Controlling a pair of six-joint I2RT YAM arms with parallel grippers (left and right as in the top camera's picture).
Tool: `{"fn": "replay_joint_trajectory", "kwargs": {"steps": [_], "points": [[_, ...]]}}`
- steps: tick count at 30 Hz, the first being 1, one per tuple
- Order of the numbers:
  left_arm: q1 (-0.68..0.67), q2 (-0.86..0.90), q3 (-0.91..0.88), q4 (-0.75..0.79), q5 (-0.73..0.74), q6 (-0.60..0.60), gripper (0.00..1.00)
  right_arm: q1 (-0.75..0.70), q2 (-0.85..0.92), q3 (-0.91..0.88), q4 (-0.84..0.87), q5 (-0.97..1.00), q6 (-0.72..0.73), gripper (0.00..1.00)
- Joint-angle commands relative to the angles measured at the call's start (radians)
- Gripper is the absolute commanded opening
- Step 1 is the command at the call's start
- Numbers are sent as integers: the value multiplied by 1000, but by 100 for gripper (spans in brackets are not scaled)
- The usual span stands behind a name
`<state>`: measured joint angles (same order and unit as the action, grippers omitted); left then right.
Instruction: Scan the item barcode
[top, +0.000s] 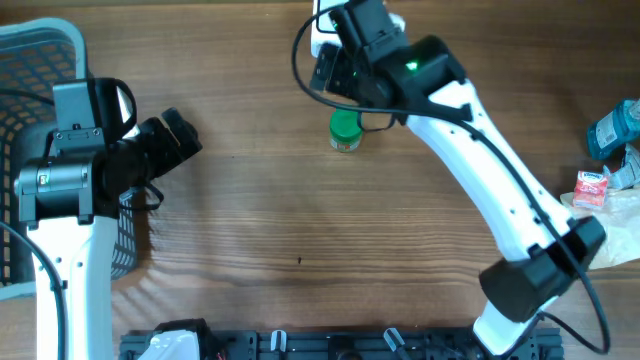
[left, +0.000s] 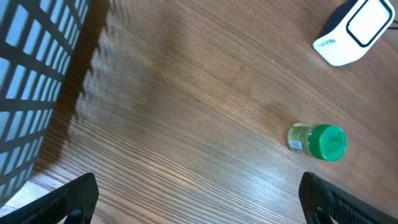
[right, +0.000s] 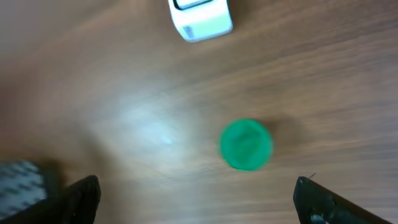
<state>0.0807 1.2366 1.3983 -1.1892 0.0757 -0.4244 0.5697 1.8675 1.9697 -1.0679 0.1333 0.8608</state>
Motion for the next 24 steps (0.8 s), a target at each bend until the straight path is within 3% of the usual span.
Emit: {"fn": "replay_joint_trajectory", "kwargs": {"steps": [1,10,24], "points": [[7,-10,14,3,-22,-10,100,-3,45,-21,-25,-65,383,100],[7,-10,14,7,-22,-10,100,-8,230,-39,2,-128,506,100],[7,-10,14,6,-22,-10,100,-60,372,-39,-17,-190,512,100]]}}
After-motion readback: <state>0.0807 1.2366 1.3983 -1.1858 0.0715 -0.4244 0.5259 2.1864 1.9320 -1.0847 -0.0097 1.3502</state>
